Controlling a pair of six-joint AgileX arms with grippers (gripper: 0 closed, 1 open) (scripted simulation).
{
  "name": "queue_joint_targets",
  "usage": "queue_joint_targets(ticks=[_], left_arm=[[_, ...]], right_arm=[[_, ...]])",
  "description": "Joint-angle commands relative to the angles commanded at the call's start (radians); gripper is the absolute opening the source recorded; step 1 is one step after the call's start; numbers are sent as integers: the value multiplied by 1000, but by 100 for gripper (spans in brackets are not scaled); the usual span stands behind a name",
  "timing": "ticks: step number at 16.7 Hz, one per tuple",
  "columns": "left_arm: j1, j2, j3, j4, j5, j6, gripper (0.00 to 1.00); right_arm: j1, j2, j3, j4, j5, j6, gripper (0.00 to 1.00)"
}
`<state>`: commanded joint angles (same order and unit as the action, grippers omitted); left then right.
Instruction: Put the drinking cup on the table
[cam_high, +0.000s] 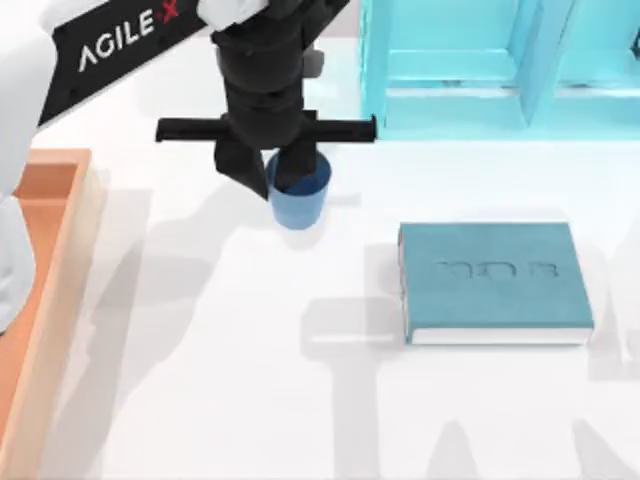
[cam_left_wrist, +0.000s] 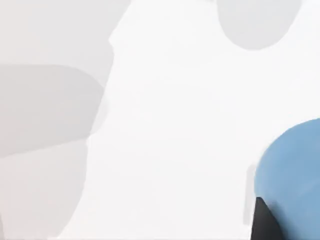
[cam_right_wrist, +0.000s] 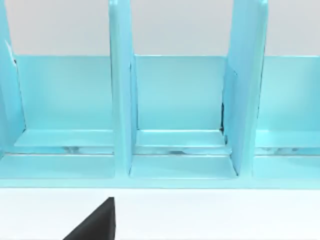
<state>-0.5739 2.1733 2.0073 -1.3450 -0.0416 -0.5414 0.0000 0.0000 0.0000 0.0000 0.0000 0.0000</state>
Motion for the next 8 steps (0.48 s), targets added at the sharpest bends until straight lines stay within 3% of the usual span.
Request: queue_joint_targets(ticks=[4, 8], left_arm=[[106, -93, -124, -7, 74, 93, 0], [106, -90, -125, -7, 72, 98, 0]], right_arm=[[0, 0, 0, 0, 0, 0, 100], [0, 0, 0, 0, 0, 0, 100]])
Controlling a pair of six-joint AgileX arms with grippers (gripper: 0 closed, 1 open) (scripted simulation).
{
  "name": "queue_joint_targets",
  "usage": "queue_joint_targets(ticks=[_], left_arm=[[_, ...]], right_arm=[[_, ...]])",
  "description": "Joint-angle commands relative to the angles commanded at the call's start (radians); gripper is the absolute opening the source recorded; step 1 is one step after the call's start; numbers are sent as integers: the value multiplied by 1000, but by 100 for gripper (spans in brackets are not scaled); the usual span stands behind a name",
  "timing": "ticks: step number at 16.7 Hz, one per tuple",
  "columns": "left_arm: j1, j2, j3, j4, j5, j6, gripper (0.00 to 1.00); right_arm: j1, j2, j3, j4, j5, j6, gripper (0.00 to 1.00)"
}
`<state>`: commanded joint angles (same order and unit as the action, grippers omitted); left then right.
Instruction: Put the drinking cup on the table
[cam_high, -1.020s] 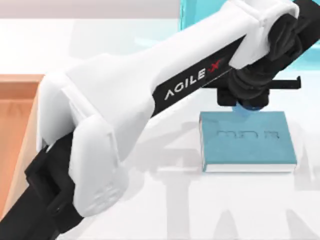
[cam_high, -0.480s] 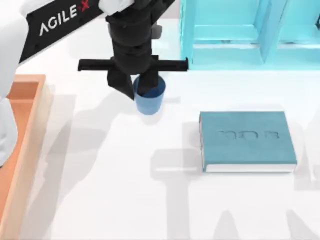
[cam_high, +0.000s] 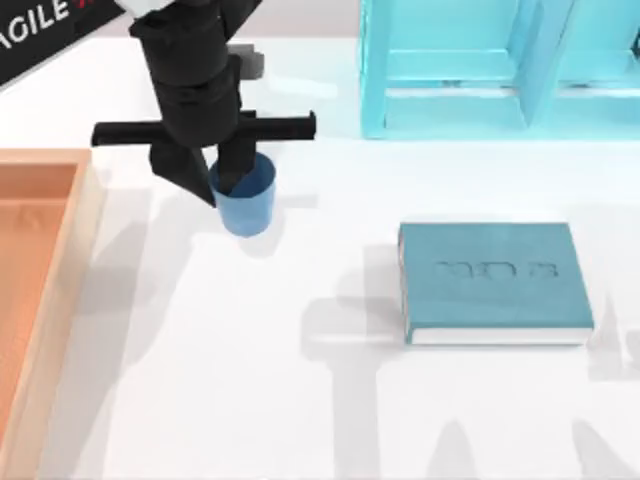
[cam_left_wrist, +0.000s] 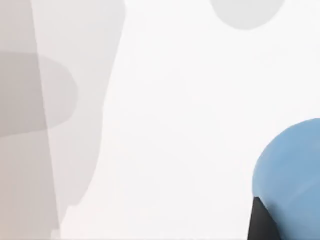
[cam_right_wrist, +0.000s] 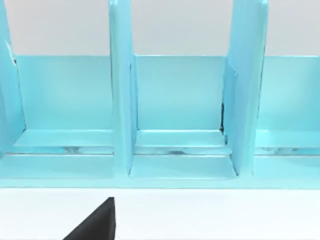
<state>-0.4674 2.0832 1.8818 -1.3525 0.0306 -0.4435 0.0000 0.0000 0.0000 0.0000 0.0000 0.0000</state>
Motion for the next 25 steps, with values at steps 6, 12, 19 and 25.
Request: queue_joint_targets(ticks=[6, 12, 19, 25], left_arm=[[-11, 16, -117, 143, 4, -11, 0], [-17, 34, -197, 234, 4, -21, 0], [-17, 34, -197, 234, 4, -21, 45], [-17, 34, -197, 234, 4, -21, 90]], right_arm=[[0, 0, 0, 0, 0, 0, 100], [0, 0, 0, 0, 0, 0, 100], [0, 0, 0, 0, 0, 0, 100], [0, 0, 0, 0, 0, 0, 100]])
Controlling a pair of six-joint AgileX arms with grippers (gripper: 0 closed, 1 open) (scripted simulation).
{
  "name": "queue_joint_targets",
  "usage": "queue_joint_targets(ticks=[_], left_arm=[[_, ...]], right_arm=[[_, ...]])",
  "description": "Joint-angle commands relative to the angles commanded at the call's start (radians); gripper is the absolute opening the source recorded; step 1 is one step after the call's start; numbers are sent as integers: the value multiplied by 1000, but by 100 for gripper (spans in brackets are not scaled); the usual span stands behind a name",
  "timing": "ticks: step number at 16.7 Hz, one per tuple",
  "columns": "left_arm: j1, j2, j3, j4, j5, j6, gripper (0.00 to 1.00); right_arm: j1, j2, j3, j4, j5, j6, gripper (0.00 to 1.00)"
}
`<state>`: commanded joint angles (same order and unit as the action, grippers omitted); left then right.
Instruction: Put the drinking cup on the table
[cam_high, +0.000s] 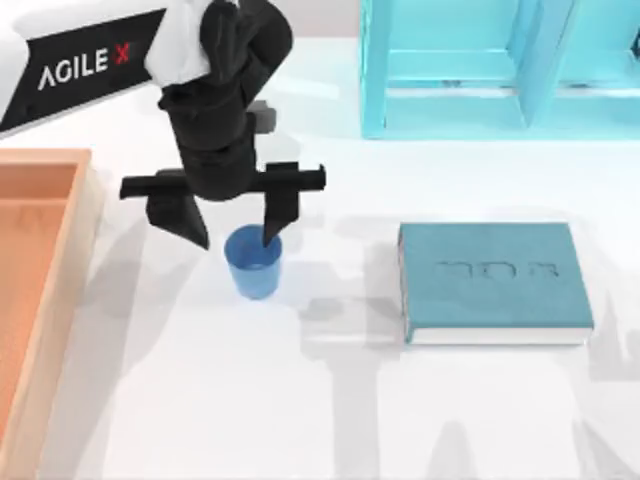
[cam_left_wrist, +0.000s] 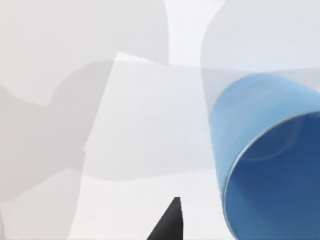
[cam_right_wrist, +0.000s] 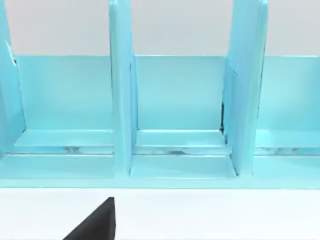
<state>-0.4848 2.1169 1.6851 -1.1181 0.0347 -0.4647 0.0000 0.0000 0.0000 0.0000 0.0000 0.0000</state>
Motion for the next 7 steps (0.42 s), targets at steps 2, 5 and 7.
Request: queue_joint_targets(ticks=[2, 5, 7], left_arm=[[0, 0, 0, 0, 0, 0, 100], [0, 0, 0, 0, 0, 0, 100], [0, 0, 0, 0, 0, 0, 100]], right_arm=[[0, 0, 0, 0, 0, 0, 100], [0, 0, 0, 0, 0, 0, 100], [0, 0, 0, 0, 0, 0, 100]])
